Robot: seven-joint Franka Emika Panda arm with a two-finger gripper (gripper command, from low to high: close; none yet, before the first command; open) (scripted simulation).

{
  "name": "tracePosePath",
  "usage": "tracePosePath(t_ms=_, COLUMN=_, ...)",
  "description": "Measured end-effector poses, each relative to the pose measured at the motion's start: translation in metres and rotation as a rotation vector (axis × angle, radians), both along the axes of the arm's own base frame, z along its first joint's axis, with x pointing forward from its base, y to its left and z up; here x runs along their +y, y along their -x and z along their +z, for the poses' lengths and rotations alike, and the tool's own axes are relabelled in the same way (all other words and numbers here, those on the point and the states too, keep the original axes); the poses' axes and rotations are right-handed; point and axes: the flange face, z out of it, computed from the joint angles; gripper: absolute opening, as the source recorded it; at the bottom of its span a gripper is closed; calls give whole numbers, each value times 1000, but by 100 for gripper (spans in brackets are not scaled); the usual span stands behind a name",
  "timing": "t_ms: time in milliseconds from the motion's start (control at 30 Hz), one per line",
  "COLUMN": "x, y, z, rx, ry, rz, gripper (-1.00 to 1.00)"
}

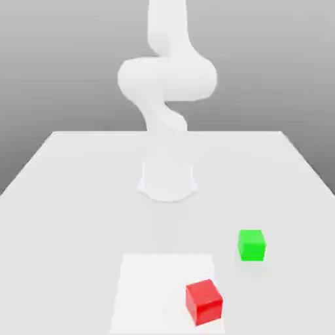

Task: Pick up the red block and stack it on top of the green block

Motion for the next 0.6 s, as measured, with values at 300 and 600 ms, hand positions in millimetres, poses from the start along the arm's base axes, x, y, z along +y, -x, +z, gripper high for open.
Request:
tracePosePath(t_ms=300, x=24, y=-86, z=-167, rx=272, ry=47, rz=112, gripper=0)
tracePosePath(t_ms=600, x=50, y=-101, z=-346, rx=538, ry=96, rz=231, gripper=0)
